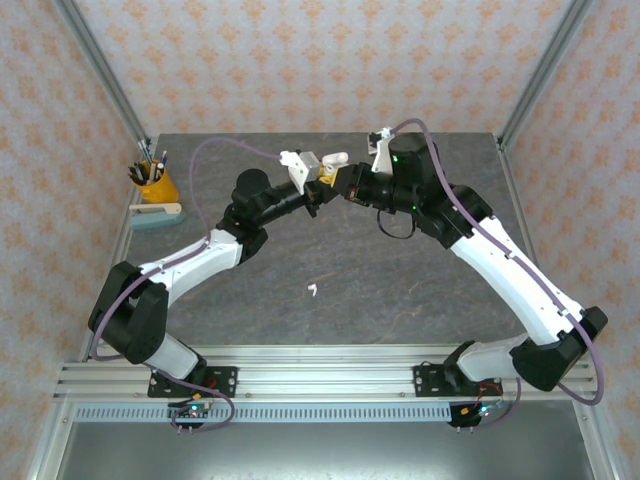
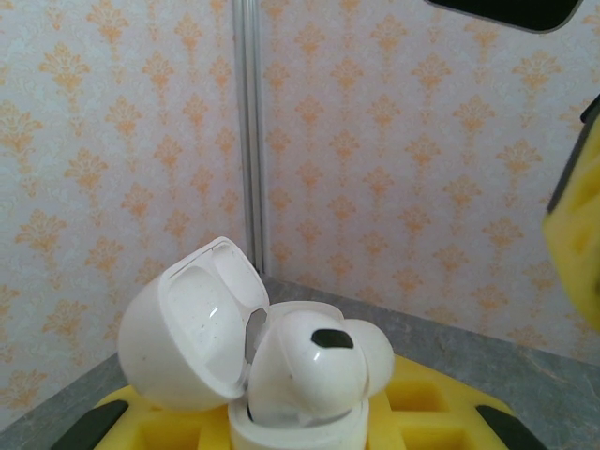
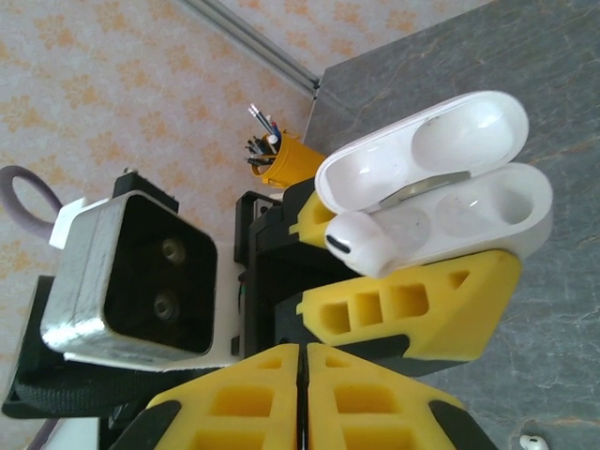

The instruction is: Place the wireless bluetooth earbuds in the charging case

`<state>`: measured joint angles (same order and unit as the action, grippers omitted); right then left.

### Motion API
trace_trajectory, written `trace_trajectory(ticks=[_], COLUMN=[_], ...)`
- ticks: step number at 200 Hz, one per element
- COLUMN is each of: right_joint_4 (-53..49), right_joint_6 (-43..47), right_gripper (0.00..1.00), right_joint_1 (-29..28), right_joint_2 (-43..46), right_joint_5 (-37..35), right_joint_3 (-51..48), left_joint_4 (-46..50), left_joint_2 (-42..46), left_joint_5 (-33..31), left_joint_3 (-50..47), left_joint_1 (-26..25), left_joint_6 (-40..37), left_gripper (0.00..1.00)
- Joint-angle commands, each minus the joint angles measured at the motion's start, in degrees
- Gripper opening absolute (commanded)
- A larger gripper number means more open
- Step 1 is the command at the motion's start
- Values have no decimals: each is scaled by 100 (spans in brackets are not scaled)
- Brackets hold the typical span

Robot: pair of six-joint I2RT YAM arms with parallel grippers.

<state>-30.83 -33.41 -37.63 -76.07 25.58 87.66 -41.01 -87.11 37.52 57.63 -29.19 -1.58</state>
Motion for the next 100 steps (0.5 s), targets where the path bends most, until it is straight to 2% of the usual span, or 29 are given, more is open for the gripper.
trace_trajectory(ticks=[1,100], right_joint_4=[92,71], right_joint_6=[-34,167], right_gripper=[10,6], right_joint_1=[-34,-4], right_joint_2=[-52,-456], right_joint_5=[133,-271], right_joint_3=[208,381], left_joint_4=[-9,-3], left_joint_2=[138,249], left_joint_5=[89,142], left_joint_3=[105,48], left_joint_1=[36,28], left_joint_6=[-140,-116], left_gripper=[0,0])
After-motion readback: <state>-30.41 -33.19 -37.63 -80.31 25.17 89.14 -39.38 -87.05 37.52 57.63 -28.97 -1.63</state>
